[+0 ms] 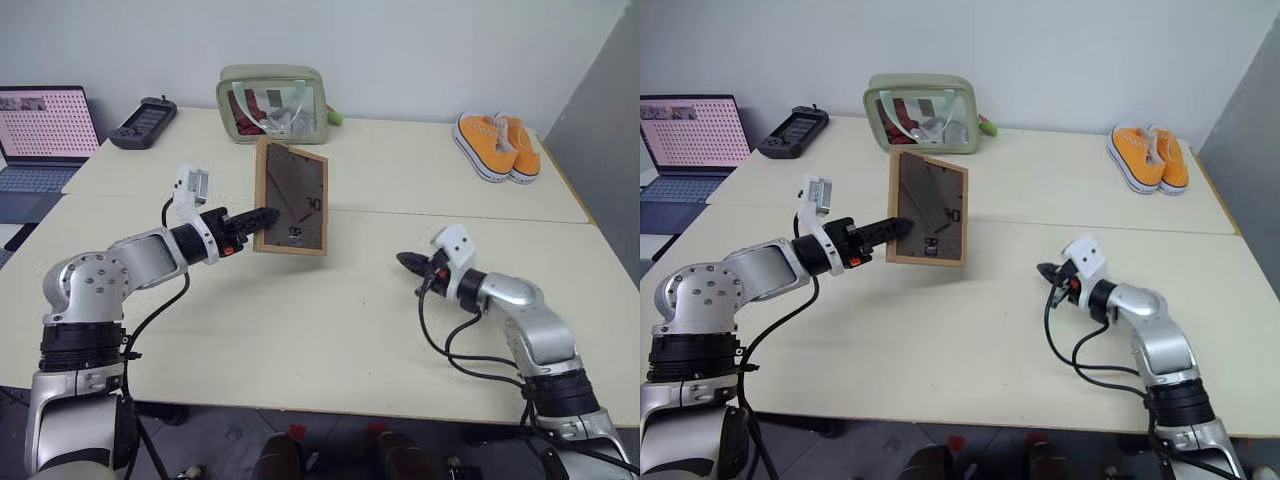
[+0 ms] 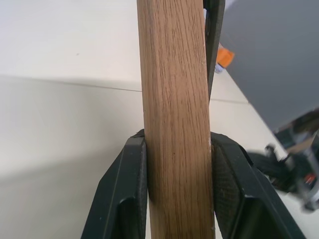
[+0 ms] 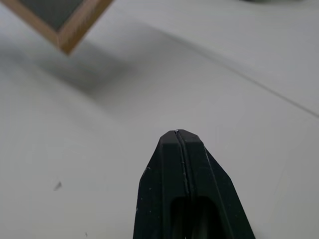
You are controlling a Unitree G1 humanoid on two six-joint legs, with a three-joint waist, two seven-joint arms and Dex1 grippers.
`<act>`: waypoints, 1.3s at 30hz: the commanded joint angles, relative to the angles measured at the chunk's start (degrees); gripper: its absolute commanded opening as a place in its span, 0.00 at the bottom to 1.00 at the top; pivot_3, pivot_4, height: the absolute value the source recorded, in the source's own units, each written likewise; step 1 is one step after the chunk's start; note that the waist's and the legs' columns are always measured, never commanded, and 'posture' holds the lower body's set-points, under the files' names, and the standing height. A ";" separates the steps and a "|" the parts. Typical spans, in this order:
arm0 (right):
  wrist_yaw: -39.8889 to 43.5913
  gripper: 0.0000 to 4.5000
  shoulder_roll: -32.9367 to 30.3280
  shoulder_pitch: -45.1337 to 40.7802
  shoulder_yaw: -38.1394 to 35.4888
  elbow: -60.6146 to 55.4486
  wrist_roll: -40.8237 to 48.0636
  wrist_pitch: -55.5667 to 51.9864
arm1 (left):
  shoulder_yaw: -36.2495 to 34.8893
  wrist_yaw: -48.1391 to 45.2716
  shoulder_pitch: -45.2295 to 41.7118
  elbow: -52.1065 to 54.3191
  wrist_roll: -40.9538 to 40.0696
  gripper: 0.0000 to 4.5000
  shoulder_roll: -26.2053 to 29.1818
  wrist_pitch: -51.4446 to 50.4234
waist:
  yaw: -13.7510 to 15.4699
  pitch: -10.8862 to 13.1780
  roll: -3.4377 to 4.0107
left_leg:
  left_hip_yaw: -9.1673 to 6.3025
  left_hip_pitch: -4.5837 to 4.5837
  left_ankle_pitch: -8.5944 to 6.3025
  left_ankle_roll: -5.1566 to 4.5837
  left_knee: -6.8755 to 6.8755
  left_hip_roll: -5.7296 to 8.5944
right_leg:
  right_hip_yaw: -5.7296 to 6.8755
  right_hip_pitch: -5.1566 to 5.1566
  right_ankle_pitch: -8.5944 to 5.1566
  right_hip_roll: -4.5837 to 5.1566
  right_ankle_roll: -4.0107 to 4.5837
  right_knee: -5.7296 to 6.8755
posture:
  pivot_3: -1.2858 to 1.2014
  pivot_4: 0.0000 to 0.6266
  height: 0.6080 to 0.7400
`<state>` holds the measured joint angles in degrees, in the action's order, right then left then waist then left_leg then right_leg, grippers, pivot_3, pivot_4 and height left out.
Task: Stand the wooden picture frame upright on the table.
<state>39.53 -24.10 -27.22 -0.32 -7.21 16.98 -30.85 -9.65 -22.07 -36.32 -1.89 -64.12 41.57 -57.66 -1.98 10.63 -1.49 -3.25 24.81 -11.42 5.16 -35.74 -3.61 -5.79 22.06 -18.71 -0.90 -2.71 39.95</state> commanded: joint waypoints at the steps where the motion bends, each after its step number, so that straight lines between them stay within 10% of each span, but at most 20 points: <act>1: -1.19 0.00 0.37 -5.38 -4.30 -7.61 7.27 -5.83 | 0.52 -6.30 -1.88 4.52 4.77 0.30 1.49 3.69 | 0.03 0.06 0.10 | -0.02 0.00 0.00 0.00 0.00 0.00 | 0.01 0.00 0.00 -0.01 0.00 0.03 | 0.52 0.24 1.00; 7: -6.89 0.08 3.82 -12.56 -8.19 -13.72 17.94 -16.47 | 2.54 -12.57 -4.77 5.93 10.84 0.30 1.51 6.12 | 0.08 0.09 0.12 | -0.06 0.04 0.00 -0.01 0.02 0.00 | 0.05 0.02 0.00 -0.02 0.01 0.01 | 0.52 0.24 1.00; 17: -9.85 0.62 5.98 -14.13 -3.97 -11.04 16.80 -13.89 | 3.04 -14.78 -5.51 9.36 11.86 0.30 -1.43 3.70 | 0.04 0.10 0.13 | -0.05 0.06 0.00 -0.02 0.01 -0.02 | 0.05 0.06 -0.01 -0.03 0.01 0.02 | 0.52 0.24 1.00; 39: -13.84 0.62 10.91 -17.04 -2.43 -13.24 19.77 -15.56 | 4.49 -17.39 -7.11 3.06 17.95 0.30 -5.15 3.76 | 0.06 0.10 0.15 | -0.06 0.07 0.00 -0.02 -0.01 -0.03 | 0.06 0.07 0.00 -0.03 0.02 0.08 | 0.52 0.24 1.00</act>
<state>26.14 -13.27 -43.77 -1.17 -15.60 34.46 -46.02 -4.72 -38.33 -41.25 2.00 -47.50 36.64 -55.97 -1.92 10.73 -1.34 -3.31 24.88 -11.42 5.14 -35.75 -3.64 -5.72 22.13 -18.71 -0.93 -2.70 40.02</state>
